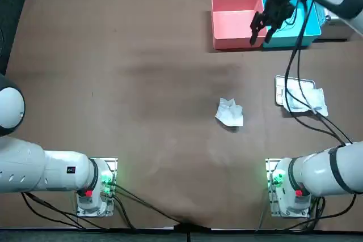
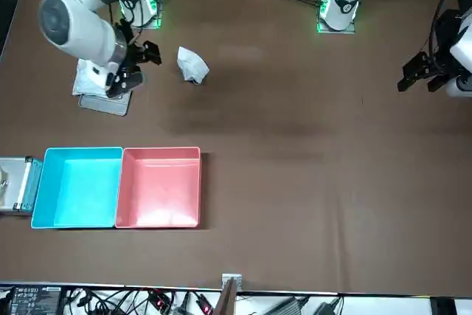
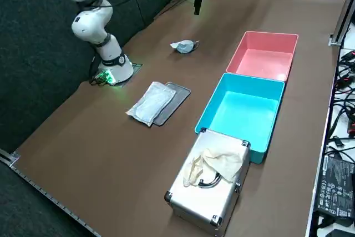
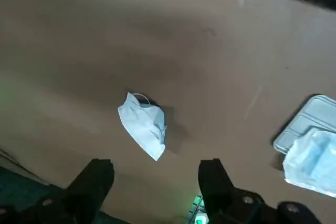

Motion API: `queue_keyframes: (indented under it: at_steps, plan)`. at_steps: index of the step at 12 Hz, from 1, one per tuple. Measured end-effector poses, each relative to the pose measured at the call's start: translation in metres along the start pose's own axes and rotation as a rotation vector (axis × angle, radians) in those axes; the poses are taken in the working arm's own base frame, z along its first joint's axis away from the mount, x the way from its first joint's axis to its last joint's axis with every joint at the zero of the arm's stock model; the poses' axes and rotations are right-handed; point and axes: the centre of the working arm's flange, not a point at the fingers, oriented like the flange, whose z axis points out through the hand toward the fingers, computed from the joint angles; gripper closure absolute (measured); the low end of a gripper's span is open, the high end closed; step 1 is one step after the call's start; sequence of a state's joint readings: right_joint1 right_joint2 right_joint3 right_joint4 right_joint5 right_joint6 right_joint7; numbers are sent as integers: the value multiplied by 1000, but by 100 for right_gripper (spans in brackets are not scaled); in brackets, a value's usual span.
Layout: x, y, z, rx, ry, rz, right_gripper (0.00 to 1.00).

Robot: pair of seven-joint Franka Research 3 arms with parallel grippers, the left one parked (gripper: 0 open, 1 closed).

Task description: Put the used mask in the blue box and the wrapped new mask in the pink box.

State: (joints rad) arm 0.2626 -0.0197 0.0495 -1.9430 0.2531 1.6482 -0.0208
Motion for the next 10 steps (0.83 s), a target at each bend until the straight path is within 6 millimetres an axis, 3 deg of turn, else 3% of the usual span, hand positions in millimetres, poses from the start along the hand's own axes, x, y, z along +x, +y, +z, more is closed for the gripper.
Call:
queue_keyframes:
  at_steps: [4, 5, 10]
  plan:
    - [-5, -17, 62, -19, -72, -78, 1]
    - [-12, -17, 95, -1, -133, -119, 3]
    - [-21, -33, 164, -15, -161, -176, 4]
